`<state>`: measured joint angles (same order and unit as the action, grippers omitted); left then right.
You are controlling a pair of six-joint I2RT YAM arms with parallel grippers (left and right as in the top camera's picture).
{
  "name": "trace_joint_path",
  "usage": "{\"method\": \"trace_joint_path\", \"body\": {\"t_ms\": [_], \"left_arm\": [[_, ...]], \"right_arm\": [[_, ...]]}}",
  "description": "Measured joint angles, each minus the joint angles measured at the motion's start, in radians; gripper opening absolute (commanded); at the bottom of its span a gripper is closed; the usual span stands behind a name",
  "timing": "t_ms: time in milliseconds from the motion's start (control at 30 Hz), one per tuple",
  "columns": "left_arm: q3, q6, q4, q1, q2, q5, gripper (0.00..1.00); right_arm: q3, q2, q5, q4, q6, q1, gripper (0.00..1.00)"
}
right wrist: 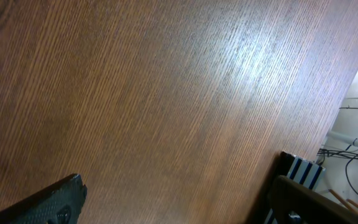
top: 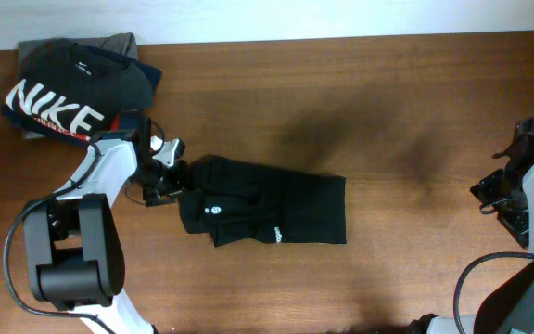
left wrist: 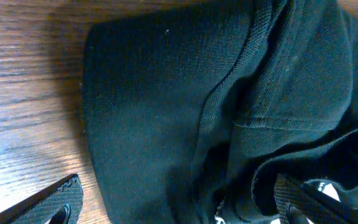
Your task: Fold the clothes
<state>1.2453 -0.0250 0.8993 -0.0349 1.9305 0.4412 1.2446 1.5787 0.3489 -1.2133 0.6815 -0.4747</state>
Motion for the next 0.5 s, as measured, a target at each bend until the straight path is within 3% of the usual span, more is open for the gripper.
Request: {"method": "trace_joint_path", "body": {"t_ms": [500], "left_arm": [[0.016,0.008,0.000,0.008,0.044,0.023,0.93]], "right_arm": [[0.000,0.000,-0.003,0.000,-0.001,0.000,0.99]]}}
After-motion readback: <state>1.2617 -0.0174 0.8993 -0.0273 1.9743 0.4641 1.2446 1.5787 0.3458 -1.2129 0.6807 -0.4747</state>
